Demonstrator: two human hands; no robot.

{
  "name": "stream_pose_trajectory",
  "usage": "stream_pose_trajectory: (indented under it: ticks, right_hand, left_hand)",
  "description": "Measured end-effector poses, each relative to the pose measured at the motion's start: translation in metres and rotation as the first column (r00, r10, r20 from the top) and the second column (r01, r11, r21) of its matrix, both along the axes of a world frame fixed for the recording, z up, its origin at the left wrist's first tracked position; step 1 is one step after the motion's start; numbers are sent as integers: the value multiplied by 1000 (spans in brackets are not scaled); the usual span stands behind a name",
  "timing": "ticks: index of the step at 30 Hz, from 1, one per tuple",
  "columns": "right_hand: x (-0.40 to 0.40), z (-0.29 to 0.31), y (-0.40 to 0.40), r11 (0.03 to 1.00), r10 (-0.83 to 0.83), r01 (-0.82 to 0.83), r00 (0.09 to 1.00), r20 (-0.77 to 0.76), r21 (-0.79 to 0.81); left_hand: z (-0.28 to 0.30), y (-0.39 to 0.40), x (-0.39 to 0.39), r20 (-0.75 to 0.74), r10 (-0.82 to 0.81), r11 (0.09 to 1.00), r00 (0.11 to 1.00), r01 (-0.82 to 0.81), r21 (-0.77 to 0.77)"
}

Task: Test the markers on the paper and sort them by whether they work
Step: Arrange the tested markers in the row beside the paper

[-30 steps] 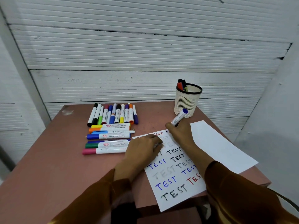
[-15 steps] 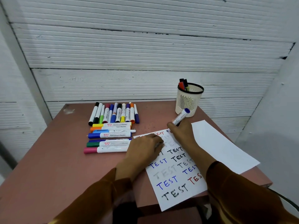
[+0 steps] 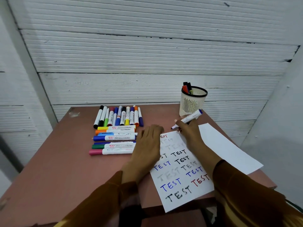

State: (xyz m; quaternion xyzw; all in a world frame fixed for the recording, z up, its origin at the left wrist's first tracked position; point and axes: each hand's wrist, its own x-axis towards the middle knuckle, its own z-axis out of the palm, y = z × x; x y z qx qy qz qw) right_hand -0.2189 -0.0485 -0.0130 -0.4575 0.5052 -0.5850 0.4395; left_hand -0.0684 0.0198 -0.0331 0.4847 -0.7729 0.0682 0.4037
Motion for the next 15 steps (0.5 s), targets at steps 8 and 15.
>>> stream_pose_trajectory:
  ticks: [8,15]
  right_hand:
    - [5,12,8,982,186,-173,946,266,-73]
    - [8,16,23,979,198,-199,889,413,-40]
  left_hand:
    - [0,-4,5,-114,-14,995,993,25,95]
    - [-4,-12,5,-199,69,989,978,-41,143]
